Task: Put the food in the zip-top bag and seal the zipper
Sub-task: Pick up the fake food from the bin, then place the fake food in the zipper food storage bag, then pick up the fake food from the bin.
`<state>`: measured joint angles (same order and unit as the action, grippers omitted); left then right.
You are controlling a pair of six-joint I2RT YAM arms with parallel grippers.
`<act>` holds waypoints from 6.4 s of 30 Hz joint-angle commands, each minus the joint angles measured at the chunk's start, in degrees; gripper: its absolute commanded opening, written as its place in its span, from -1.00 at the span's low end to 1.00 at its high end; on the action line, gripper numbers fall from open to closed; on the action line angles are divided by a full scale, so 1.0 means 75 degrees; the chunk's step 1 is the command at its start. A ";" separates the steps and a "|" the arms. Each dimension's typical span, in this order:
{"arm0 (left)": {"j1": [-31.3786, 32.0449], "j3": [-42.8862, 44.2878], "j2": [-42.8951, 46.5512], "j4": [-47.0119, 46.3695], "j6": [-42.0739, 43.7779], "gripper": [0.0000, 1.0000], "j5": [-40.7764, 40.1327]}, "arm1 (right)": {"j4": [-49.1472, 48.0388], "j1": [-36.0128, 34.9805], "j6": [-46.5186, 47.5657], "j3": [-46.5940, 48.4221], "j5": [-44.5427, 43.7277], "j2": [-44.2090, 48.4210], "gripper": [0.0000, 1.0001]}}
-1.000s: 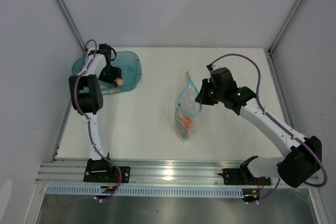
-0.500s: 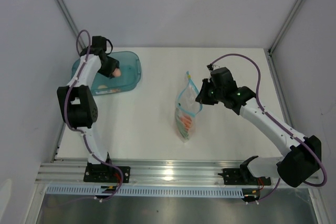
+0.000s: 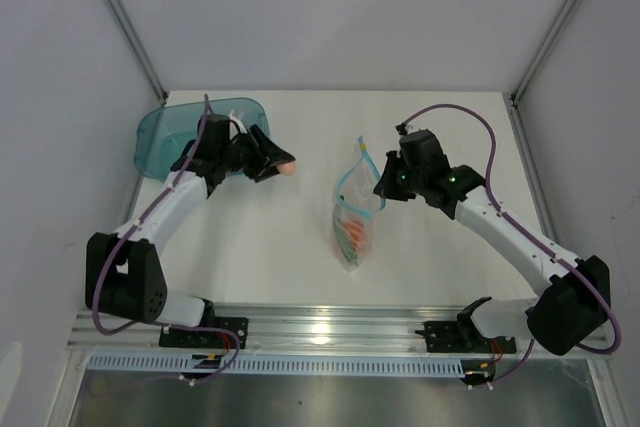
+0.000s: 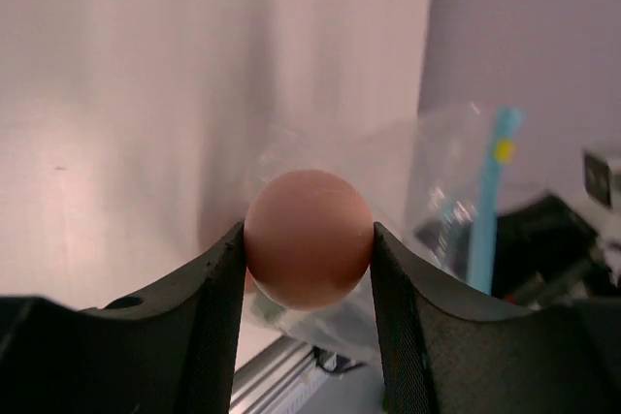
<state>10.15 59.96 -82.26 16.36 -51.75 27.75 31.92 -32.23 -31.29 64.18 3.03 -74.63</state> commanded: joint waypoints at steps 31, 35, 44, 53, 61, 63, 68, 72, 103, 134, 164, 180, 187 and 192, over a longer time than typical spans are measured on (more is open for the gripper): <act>0.3931 0.1942 0.0586 -0.0236 0.2247 -0.89 0.0156 | 0.0619 -0.0601 -0.0059 0.1497 -0.1036 0.0154 -1.00; 0.4072 0.2281 0.0305 -0.0248 0.2212 -0.76 0.0039 | 0.0607 -0.0625 -0.0117 0.1450 -0.0978 0.0189 -1.00; 0.4142 0.2446 0.0280 -0.0541 0.2106 -0.70 -0.0113 | 0.0607 -0.0695 -0.0129 0.1438 -0.1013 0.0247 -1.00; 0.4177 0.2177 -0.0071 -0.0447 0.2071 -0.63 -0.0055 | 0.0595 -0.0695 -0.0129 0.1497 -0.1072 0.0412 -1.00; 0.4259 0.1978 -0.0060 -0.0329 0.2271 -0.56 -0.0220 | 0.0630 -0.0695 -0.0141 0.1509 -0.1083 0.0435 -1.00; 0.4295 0.1860 0.0151 -0.0528 0.2282 -0.57 -0.0231 | 0.0654 -0.0695 -0.0141 0.1497 -0.1107 0.0424 -1.00; 0.4459 0.2398 0.0023 0.0360 0.2657 -0.56 -0.0804 | 0.0630 -0.0695 -0.0211 0.1532 -0.1048 0.0470 -1.00; 0.4494 0.2493 -0.0165 0.0713 0.2728 -0.50 -0.1027 | 0.0665 -0.0707 -0.0223 0.1637 -0.1025 0.0494 -1.00; 0.5185 0.3923 0.0068 0.2695 0.3994 -0.49 -0.3056 | 0.0853 -0.0730 -0.0258 0.1732 -0.1048 0.0529 -1.00; 0.5068 0.0759 0.0480 -0.0999 0.2129 -0.42 -0.1192 | 0.0478 -0.0648 -0.1160 0.1438 -0.0040 0.0705 -1.00; 0.4905 0.0910 0.2578 -0.0039 0.3091 0.99 -0.6321 | 0.0490 -0.0648 -0.0622 0.0677 -0.0404 0.0752 -1.00; 0.1063 0.1729 0.0623 0.1181 0.1427 0.99 -0.5574 | 0.0467 -0.0590 -0.0188 0.0583 -0.0615 0.0622 -1.00; 0.0042 0.2141 -0.0362 0.1335 0.0584 0.99 -0.5750 | 0.0431 -0.0484 -0.0082 0.0512 -0.0497 0.0611 -1.00; -0.0742 0.2818 -0.1230 0.1508 0.0069 0.99 -0.5494 | 0.0419 -0.0461 -0.0012 0.0559 -0.0193 0.0634 -1.00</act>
<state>7.60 75.92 -88.90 26.87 -46.57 -14.52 36.71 -35.88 -32.82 68.25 0.45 -70.17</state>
